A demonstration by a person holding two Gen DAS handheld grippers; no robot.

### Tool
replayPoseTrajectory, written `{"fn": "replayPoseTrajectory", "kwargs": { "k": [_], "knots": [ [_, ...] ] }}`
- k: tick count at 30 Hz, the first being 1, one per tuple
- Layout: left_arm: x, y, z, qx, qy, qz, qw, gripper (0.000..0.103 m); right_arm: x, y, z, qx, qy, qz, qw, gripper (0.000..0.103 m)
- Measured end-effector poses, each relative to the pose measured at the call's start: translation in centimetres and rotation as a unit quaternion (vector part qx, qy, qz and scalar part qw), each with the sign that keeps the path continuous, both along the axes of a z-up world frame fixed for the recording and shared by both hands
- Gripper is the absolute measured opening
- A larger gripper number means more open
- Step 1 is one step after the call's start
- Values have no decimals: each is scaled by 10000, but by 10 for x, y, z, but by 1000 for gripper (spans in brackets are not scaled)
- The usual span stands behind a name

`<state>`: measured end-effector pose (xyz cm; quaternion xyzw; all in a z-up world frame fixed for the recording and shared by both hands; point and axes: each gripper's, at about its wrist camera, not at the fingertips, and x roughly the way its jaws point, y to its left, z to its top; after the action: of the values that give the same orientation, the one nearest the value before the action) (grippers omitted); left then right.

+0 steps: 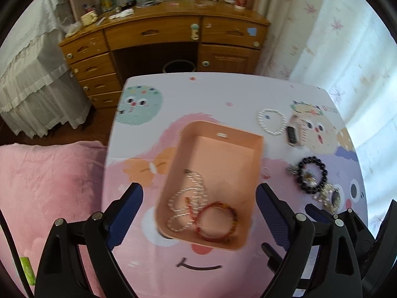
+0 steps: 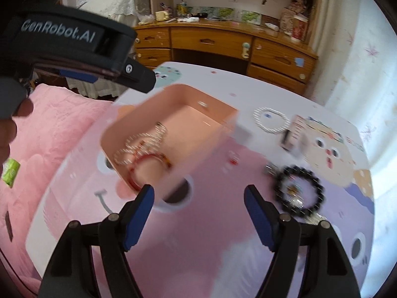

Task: Organize jewelry
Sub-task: 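Grasp the black bead bracelet with the left tool while the right tool grasps the silver hair comb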

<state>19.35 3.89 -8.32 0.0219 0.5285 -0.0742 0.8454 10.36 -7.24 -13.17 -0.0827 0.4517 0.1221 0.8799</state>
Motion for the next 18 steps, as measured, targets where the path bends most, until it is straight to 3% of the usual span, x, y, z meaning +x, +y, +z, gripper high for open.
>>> {"fn": "replayPoseTrajectory", "kwargs": {
  "k": [10, 18],
  "knots": [
    [-15, -73, -5, -292, 290, -460, 9981, 96, -35, -64, -2, -124, -110, -185, 9997, 75],
    [-19, -132, -19, -389, 807, -490, 9948, 97, -44, -95, -14, -889, -183, 296, 9954, 75]
  ]
}}
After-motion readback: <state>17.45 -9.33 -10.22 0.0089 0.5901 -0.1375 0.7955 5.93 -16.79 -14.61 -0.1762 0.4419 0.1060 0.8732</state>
